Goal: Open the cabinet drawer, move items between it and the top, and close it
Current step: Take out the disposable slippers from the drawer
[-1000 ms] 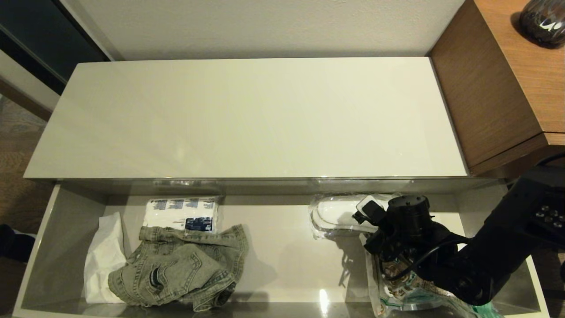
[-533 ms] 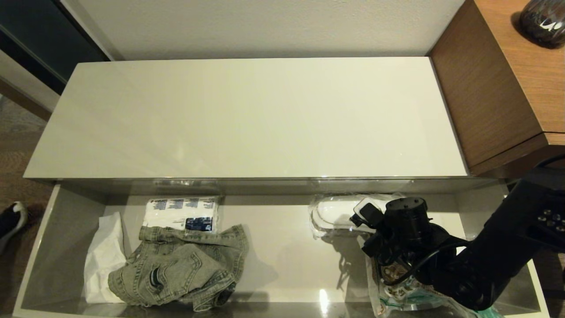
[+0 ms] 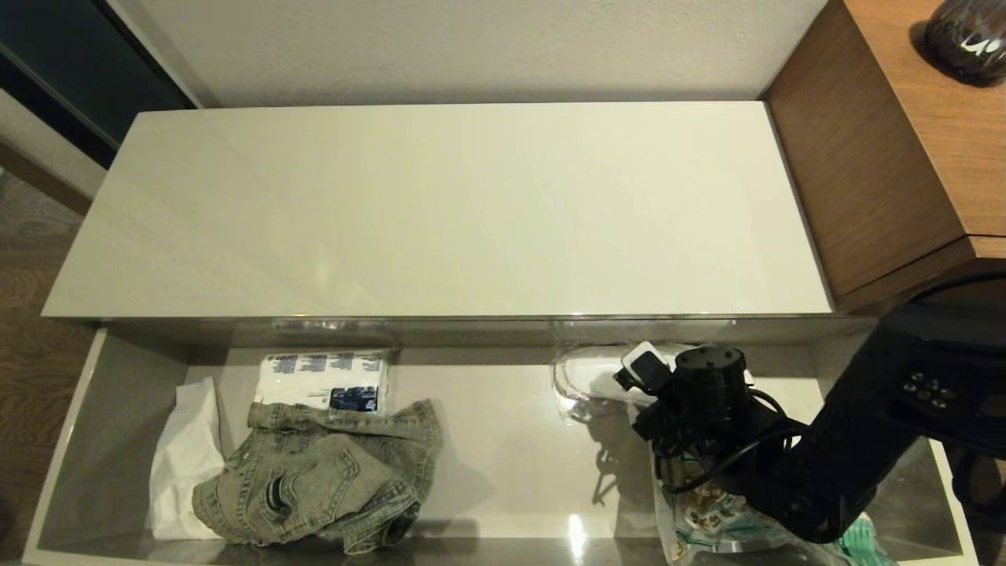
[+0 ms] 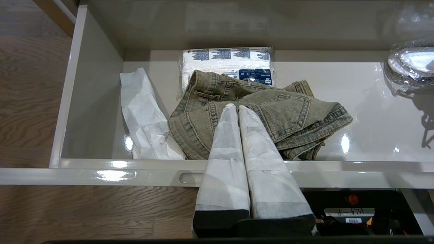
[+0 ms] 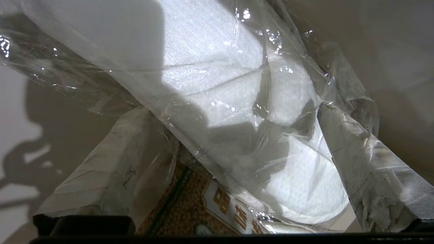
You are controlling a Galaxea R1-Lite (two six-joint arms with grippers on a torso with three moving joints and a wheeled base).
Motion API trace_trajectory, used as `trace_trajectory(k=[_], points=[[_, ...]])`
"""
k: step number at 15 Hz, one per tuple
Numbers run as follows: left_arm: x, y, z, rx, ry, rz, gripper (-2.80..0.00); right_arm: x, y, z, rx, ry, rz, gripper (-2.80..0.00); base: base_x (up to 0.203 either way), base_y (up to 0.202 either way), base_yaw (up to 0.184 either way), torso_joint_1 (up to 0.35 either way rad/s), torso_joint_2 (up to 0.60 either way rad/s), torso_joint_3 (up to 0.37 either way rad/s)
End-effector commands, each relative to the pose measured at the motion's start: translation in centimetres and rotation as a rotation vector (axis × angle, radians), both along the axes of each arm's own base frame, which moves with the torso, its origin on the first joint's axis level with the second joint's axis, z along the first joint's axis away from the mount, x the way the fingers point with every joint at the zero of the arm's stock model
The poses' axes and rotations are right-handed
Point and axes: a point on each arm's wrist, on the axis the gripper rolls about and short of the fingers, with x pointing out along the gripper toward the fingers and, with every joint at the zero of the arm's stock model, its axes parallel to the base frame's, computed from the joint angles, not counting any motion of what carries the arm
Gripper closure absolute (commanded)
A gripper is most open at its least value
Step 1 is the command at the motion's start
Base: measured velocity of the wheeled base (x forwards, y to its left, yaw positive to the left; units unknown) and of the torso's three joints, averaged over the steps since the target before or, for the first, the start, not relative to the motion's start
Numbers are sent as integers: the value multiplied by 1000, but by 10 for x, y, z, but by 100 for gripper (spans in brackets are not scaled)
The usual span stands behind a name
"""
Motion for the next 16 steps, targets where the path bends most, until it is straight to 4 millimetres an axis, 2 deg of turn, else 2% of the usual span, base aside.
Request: trace_trajectory(k=[1, 16], points=[[0, 0, 0, 0, 1, 1, 0, 2, 1, -12, -10, 9, -2, -280, 0, 0, 0, 0, 0, 0], [0, 0, 0, 0, 1, 1, 0, 11, 5, -37, -13, 7, -12, -280, 0, 0, 0, 0, 0, 0]])
